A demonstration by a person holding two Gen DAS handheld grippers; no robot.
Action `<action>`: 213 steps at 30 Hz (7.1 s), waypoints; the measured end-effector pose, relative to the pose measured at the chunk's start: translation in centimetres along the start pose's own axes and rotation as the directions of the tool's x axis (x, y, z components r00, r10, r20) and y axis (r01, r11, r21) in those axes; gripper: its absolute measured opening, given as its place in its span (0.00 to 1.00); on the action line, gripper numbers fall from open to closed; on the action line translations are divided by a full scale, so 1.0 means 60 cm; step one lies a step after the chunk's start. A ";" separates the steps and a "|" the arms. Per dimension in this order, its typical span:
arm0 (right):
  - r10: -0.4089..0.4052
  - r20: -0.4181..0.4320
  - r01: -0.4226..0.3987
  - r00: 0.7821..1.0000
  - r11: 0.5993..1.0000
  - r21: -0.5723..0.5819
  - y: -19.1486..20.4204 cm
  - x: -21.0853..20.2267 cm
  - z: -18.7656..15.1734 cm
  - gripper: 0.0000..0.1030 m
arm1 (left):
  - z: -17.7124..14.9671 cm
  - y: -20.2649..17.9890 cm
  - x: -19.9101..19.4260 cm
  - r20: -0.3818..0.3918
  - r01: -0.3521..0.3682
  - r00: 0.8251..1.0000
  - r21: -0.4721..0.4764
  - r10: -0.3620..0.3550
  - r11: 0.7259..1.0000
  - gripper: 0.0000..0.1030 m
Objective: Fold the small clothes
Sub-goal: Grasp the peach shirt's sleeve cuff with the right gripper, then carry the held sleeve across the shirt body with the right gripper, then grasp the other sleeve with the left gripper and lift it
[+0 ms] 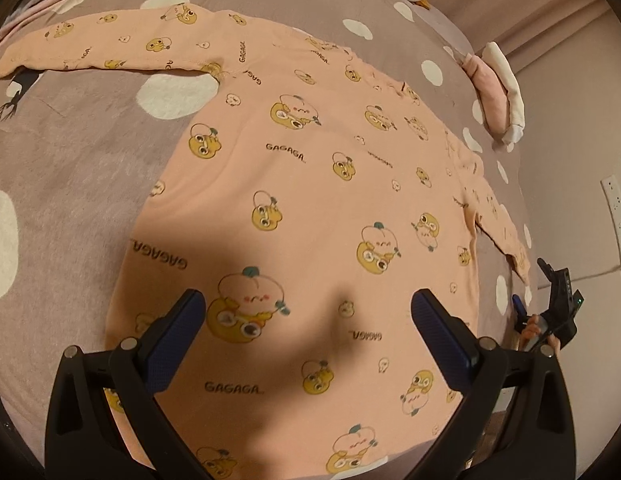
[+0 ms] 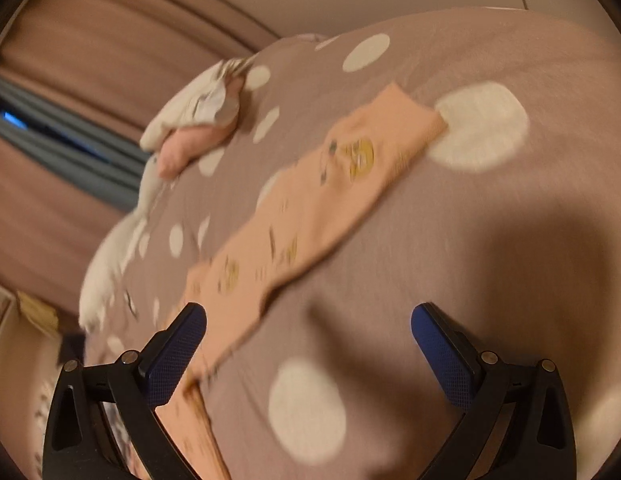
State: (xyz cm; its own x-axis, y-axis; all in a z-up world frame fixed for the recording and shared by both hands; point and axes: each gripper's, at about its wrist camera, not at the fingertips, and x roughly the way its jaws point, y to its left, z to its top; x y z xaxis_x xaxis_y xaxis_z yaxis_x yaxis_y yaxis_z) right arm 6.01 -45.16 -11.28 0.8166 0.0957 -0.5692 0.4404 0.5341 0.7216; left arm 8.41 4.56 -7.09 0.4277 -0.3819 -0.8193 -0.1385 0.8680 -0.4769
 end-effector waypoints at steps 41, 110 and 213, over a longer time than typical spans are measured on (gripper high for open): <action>-0.003 0.086 0.064 0.996 0.699 -0.712 0.430 0.038 -0.070 0.06 | -0.002 0.076 -0.062 0.099 -0.060 0.993 -0.007 0.061 0.998 1.00; -0.094 -0.472 -0.406 0.877 0.382 -0.830 0.528 0.232 -0.516 0.65 | -0.013 0.231 -0.105 0.151 0.007 0.988 -0.195 0.023 0.981 1.00; 0.441 -0.715 -0.778 0.543 0.585 -0.230 0.409 0.254 -0.537 0.80 | 0.302 0.519 -0.116 0.313 0.056 0.939 -0.555 0.146 0.830 0.07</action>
State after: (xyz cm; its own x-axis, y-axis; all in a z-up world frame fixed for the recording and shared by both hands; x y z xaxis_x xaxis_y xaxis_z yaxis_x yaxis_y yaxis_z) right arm 17.25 -3.51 -14.96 0.3707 0.8879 -0.2724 -0.4636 0.4311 0.7741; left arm 17.29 39.97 -10.48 0.6603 -0.1321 -0.7392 -0.5873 0.5226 -0.6180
